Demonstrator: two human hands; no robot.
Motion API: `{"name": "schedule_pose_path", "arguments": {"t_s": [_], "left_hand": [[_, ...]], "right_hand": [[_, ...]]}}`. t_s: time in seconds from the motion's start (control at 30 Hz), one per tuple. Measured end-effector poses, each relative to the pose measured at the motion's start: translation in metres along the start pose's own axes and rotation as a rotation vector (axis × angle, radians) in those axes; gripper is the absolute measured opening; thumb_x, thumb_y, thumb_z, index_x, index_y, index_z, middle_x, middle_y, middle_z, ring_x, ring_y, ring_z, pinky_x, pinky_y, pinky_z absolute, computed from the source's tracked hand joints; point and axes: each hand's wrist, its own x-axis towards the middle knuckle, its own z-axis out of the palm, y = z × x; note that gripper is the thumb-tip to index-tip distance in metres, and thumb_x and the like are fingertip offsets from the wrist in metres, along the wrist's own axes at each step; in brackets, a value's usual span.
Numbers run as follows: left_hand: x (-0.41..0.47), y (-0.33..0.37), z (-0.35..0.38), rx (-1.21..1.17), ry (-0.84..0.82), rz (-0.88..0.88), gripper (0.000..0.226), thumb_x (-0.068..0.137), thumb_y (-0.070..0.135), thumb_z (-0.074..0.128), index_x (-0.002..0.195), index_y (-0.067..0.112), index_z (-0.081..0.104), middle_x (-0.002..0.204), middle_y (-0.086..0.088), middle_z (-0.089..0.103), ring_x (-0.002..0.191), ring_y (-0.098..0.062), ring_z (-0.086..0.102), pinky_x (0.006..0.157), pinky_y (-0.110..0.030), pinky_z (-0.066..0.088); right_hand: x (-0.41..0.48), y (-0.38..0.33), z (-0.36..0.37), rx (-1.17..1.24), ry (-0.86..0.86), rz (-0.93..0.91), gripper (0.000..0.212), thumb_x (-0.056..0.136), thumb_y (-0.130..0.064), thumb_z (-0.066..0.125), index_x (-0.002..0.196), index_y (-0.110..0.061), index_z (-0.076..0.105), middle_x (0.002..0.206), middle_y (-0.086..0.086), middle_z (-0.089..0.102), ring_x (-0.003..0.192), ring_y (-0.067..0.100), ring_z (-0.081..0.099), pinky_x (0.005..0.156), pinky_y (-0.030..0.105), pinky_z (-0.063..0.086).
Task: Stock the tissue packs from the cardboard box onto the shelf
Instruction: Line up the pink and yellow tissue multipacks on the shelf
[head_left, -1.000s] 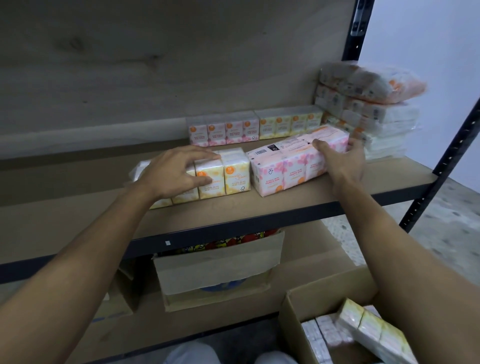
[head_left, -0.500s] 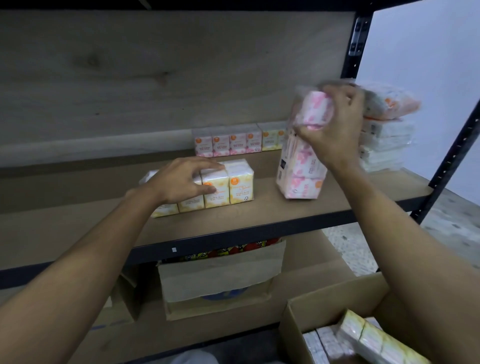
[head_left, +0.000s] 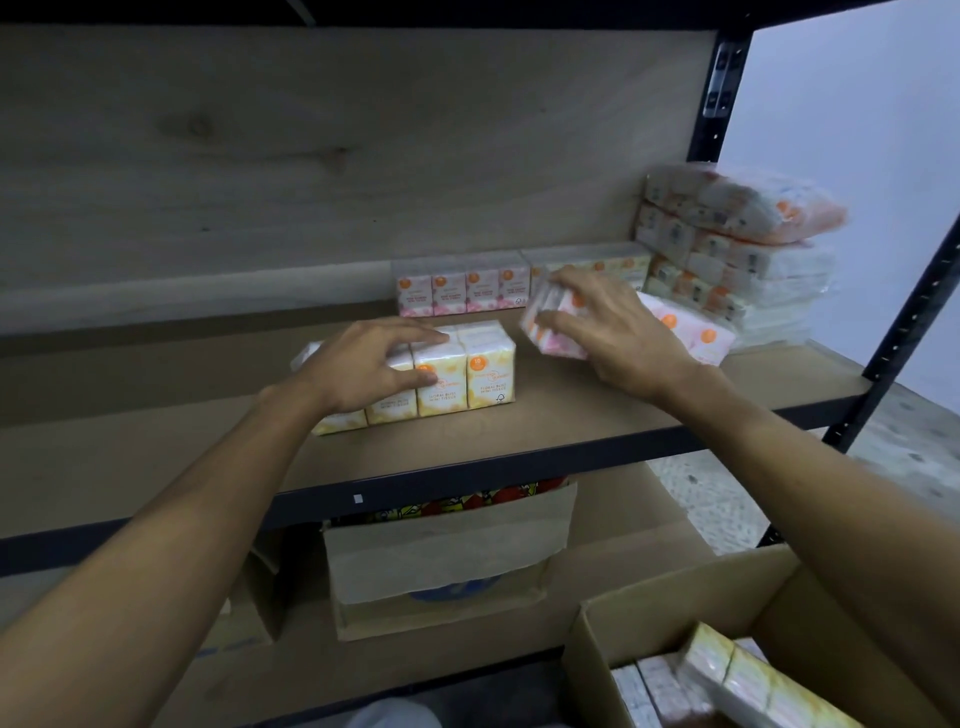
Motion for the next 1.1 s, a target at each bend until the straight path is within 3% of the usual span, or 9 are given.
{"name": "schedule_pose_path", "arguments": {"t_s": [0.13,0.3,0.43,0.63,0.83,0.97,1.1], "left_hand": [[0.000,0.001,0.002,-0.016,0.018,-0.017,0.053,0.087,0.048,0.062,0.136,0.038,0.048,0.145,0.012,0.045,0.133,-0.010,0.039,0.108,-0.044,0.034],[-0.002,0.003,0.002,-0.011,0.039,-0.014,0.052,0.087,0.047,0.063,0.135,0.038,0.049,0.144,0.013,0.047,0.132,-0.010,0.040,0.108,-0.047,0.035],[-0.002,0.005,0.003,-0.004,0.058,-0.025,0.051,0.087,0.044,0.064,0.135,0.038,0.050,0.144,0.013,0.047,0.132,-0.011,0.041,0.106,-0.044,0.036],[-0.003,0.007,0.002,-0.006,0.053,-0.026,0.051,0.087,0.044,0.064,0.135,0.038,0.050,0.144,0.012,0.047,0.132,-0.012,0.041,0.107,-0.046,0.036],[-0.005,0.009,0.003,0.026,0.055,-0.016,0.057,0.085,0.050,0.063,0.138,0.039,0.046,0.146,0.012,0.045,0.134,-0.012,0.041,0.107,-0.043,0.036],[-0.005,0.008,0.006,0.093,0.078,0.003,0.058,0.086,0.053,0.061,0.139,0.039,0.044,0.146,0.012,0.045,0.135,-0.011,0.040,0.107,-0.041,0.034],[-0.003,0.009,0.008,0.106,0.088,0.020,0.056,0.086,0.052,0.061,0.138,0.039,0.046,0.144,0.012,0.047,0.135,-0.011,0.041,0.107,-0.040,0.035]], "right_hand": [[-0.008,-0.014,0.007,0.022,-0.104,-0.033,0.058,0.072,-0.001,0.073,0.125,-0.021,0.059,0.146,0.021,0.038,0.134,0.038,0.036,0.107,0.052,0.033],[-0.010,-0.023,0.013,0.029,-0.231,0.045,0.070,0.075,-0.004,0.067,0.135,-0.035,0.048,0.146,0.012,0.039,0.133,0.031,0.033,0.108,0.052,0.025],[-0.009,-0.020,0.008,0.066,-0.297,0.064,0.071,0.074,-0.023,0.067,0.139,-0.041,0.041,0.149,0.004,0.034,0.136,0.025,0.029,0.109,0.046,0.024],[-0.014,-0.021,0.007,0.242,-0.224,0.139,0.070,0.078,-0.042,0.068,0.141,-0.040,0.038,0.146,0.000,0.038,0.136,0.020,0.031,0.110,0.042,0.023],[-0.022,-0.013,0.009,0.352,-0.149,0.311,0.078,0.075,-0.053,0.073,0.142,-0.028,0.042,0.145,0.001,0.044,0.136,0.021,0.034,0.111,0.038,0.023],[-0.034,-0.006,0.019,0.257,-0.144,0.395,0.079,0.073,-0.072,0.055,0.140,-0.032,0.044,0.148,-0.001,0.043,0.140,0.021,0.031,0.116,0.047,0.016],[-0.038,-0.004,0.025,0.227,-0.170,0.402,0.082,0.072,-0.076,0.048,0.143,-0.036,0.037,0.152,-0.003,0.038,0.142,0.020,0.028,0.117,0.048,0.012]]}}
